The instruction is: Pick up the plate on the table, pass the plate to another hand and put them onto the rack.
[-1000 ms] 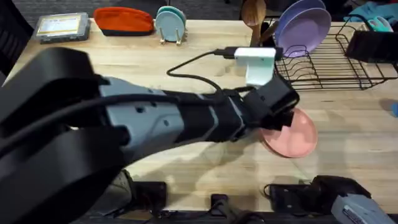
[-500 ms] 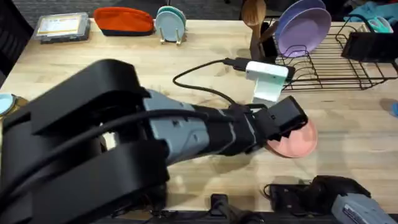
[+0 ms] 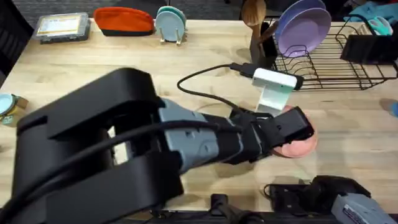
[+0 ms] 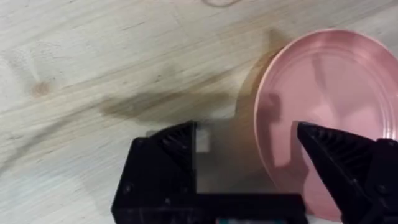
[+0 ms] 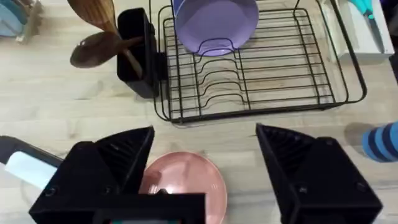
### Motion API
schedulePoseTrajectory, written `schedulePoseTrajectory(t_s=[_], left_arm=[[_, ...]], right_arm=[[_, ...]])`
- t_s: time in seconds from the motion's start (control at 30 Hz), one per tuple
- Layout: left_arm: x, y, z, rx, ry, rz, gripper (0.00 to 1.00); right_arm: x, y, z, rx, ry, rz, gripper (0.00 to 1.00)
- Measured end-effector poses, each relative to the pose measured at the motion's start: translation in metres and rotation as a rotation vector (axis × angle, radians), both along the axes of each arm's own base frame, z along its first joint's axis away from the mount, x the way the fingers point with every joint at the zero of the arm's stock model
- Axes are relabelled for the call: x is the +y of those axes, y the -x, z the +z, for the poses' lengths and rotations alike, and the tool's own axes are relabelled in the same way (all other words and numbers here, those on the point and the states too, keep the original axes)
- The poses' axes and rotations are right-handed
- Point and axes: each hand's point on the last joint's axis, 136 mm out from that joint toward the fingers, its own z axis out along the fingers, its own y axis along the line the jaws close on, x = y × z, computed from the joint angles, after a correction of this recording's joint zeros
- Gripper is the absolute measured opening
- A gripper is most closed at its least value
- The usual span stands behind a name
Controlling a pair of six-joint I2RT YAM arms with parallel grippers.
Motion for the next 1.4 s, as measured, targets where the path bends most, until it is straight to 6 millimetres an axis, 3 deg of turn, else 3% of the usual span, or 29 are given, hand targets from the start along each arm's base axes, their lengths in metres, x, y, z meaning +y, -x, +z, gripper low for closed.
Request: schedulePoseTrajectory(t_s=[0.2,0.5,1.0,1.23,1.4], left_arm=[[-0.001,0.002,-0.001,-0.022,-0.017,-0.003,0.989],[-0.003,0.005,-0.002,-0.027,-0.020,-0.010,0.749],[-0.009,0.007,0.001,-0.030,0.005,-0.011,0.075],[-0.012,0.003,0.007,-0.049,0.020,-0.004,0.044],[-0.002,-0.002,0.027,-0.055,0.020,-0.001,0.040]], right_arm=[[0.000,0.003,-0.004,0.019,-0.005,-0.002,0.994],[0.000,0.005,-0.006,0.030,-0.008,-0.004,0.994],[0.000,0.005,-0.006,0.030,-0.008,-0.004,0.994],[0.000,0.005,-0.006,0.030,-0.008,-0.004,0.994],[0.000,0.004,-0.005,0.024,-0.007,-0.004,0.994]])
